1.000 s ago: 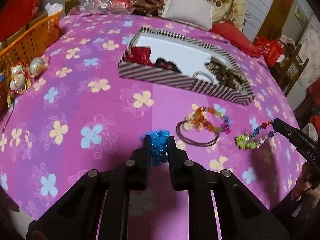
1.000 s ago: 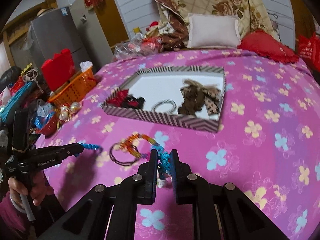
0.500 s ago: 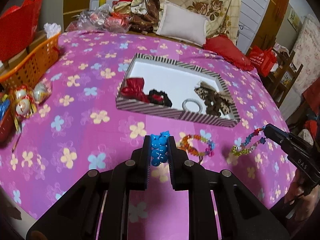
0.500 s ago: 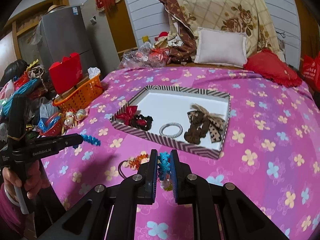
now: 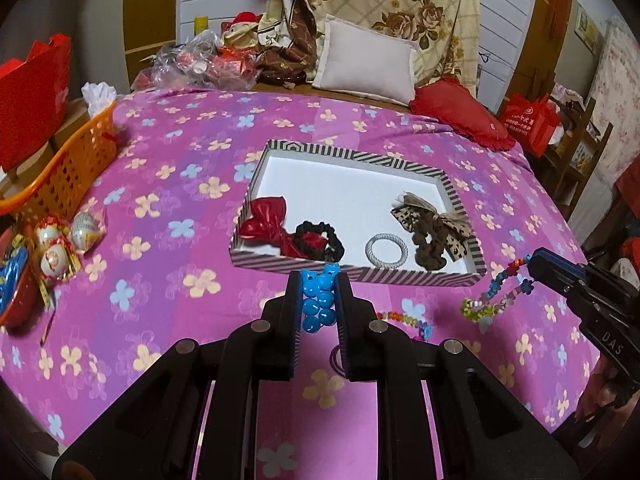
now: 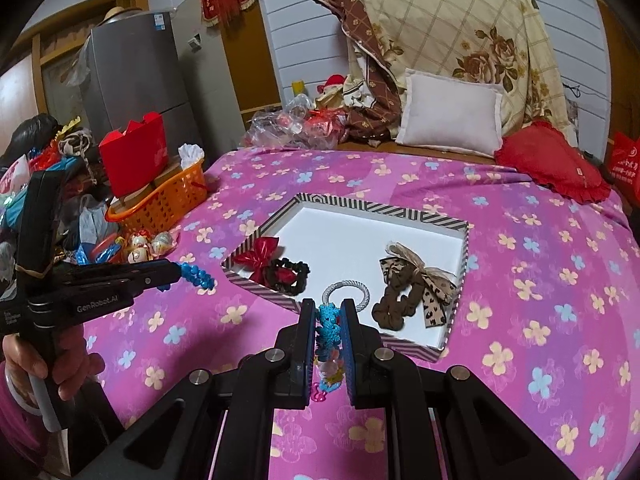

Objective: Organize jewelry
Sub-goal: 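Carry the blue bracelet with left tool while right tool carries the hair tie to the tray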

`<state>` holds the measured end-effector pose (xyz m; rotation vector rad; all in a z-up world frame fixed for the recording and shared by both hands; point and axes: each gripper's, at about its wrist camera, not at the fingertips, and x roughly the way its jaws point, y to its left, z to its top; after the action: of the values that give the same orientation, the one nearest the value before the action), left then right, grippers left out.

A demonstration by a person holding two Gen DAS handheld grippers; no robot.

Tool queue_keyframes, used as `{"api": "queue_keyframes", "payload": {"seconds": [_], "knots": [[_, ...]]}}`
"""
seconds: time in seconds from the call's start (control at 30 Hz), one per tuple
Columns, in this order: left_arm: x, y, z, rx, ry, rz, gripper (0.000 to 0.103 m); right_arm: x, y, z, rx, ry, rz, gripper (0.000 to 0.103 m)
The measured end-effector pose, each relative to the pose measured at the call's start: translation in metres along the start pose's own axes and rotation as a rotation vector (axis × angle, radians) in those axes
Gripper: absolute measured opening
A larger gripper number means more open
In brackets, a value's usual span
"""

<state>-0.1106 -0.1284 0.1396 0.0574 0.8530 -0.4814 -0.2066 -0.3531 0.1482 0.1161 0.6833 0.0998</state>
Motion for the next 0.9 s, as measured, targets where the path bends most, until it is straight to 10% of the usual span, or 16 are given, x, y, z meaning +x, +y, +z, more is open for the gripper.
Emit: {"api": "queue_keyframes", "payload": {"seconds": [0.9], "knots": [[0.037, -0.007, 0.045, -0.045, 0.073, -0.142, 0.014, 0.031, -0.012, 0.039, -0.018, 0.005, -0.022, 0.012]]}}
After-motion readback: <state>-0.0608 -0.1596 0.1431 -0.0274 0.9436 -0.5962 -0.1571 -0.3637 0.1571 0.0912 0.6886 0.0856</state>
